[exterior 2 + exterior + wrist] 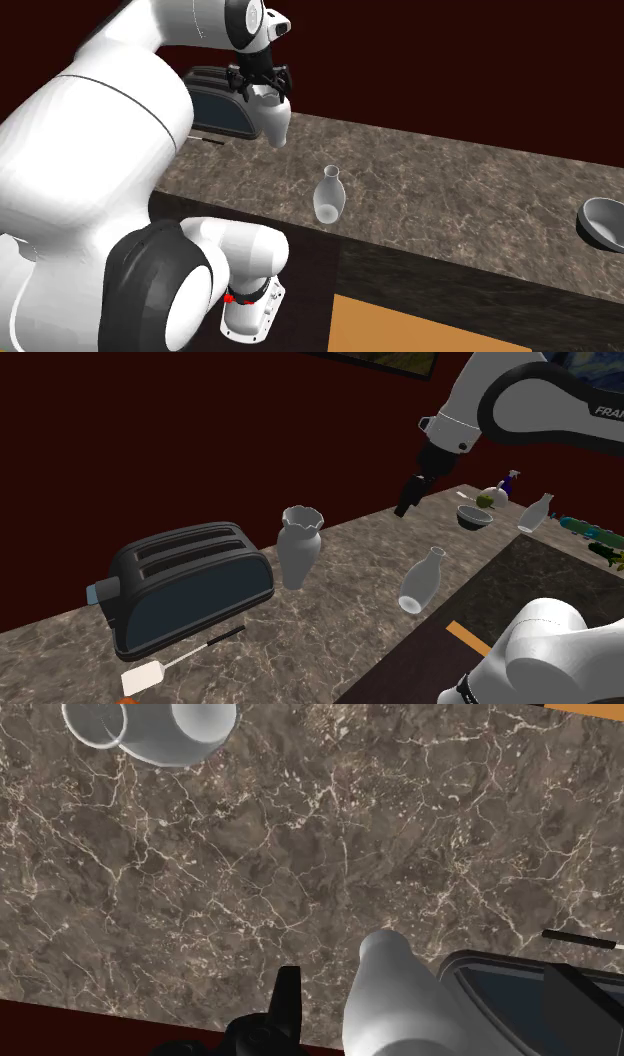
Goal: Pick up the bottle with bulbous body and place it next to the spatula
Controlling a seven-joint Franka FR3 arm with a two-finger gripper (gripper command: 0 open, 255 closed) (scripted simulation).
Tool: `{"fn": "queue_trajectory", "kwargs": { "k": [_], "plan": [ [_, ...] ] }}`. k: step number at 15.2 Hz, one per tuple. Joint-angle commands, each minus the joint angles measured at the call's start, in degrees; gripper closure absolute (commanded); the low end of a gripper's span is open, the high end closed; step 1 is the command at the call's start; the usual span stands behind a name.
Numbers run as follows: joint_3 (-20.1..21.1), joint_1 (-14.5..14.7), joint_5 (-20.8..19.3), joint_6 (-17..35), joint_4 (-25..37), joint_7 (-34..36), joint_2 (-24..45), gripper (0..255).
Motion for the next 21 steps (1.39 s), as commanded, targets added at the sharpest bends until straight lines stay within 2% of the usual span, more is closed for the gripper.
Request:
{"fn": "queue_trajectory", "kwargs": {
  "k": [1,12,21],
  "plan": [
    [0.0,0.0,0.0,0.0,0.0,0.0,0.0,0],
    [-11.86,-4.76,-7.92,5.77,-15.72,-13.24,-8.63,0],
    [-24.18,-10.82,-17.27,12.26,-22.94,-25.23,-8.91,0]
  ]
}}
